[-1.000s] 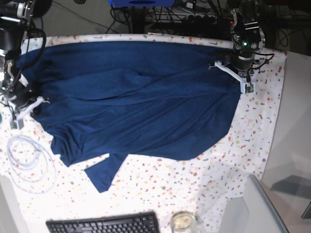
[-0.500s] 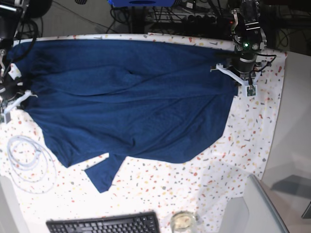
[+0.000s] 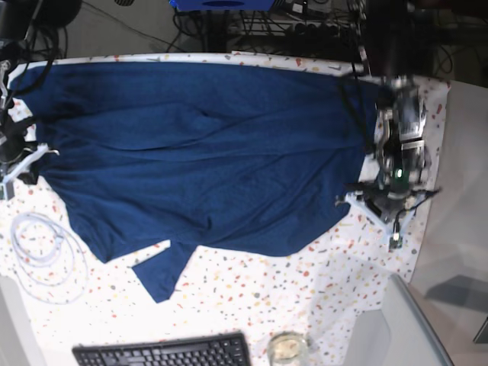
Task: Layout the t-shirt on the table in an organized manner, then fold the t-shirt properly
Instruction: 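Move the left gripper along the shirt side and grasp the hem, then pull the shirt hem with the left gripper back toward the collar edge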
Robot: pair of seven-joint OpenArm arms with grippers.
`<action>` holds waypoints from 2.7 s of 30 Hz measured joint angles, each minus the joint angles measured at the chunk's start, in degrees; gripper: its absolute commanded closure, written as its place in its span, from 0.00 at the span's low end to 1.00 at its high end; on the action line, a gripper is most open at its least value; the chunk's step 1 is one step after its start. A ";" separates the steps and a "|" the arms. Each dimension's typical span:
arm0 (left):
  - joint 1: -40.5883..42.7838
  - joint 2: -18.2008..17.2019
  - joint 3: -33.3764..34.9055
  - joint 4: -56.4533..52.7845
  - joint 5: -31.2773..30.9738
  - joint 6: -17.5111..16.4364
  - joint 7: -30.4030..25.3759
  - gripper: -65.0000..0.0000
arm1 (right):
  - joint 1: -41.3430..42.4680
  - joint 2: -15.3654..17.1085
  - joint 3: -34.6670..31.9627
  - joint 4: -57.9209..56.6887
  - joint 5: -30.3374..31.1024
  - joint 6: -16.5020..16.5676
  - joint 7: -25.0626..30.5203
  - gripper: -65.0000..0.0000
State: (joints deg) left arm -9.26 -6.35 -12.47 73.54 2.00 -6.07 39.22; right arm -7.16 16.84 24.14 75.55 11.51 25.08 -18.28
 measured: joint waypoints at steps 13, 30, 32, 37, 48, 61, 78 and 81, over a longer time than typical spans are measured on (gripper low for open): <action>-13.18 0.50 1.31 -25.00 -0.48 -0.04 -6.69 0.25 | -1.05 -0.04 -0.24 0.09 0.04 0.20 0.02 1.00; -14.64 1.27 1.31 -33.27 -0.61 -7.06 -13.33 1.00 | -1.05 -0.20 -0.26 0.07 0.02 0.22 0.00 1.00; -13.92 1.27 1.33 -31.74 -0.44 -6.99 -12.85 1.00 | -1.07 -0.22 -0.26 -0.09 0.02 0.20 0.02 1.00; -6.45 1.22 1.33 -18.78 0.59 -6.73 -10.84 1.00 | -1.14 -0.22 -0.42 -0.20 -0.11 0.20 -0.15 1.00; 7.76 -1.29 14.43 -3.56 0.20 3.85 -10.27 1.00 | -1.14 -0.17 -0.39 -0.26 -0.13 0.24 -0.02 1.00; 18.78 -2.25 19.06 12.39 8.55 7.15 -10.80 1.00 | -1.14 -0.28 -0.39 -0.26 0.02 0.24 0.00 1.00; 24.76 2.67 19.32 14.91 18.82 7.13 -11.56 1.00 | -1.11 -0.35 -0.42 -0.26 0.02 0.24 0.02 1.00; 26.05 2.47 19.32 14.03 18.80 7.08 -10.93 1.00 | -1.14 -0.35 -0.39 -0.28 0.00 0.24 -0.02 1.00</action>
State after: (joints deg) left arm 16.80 -3.88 6.85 87.57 20.80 1.02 28.29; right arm -8.29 16.49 23.75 75.26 11.51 25.32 -18.31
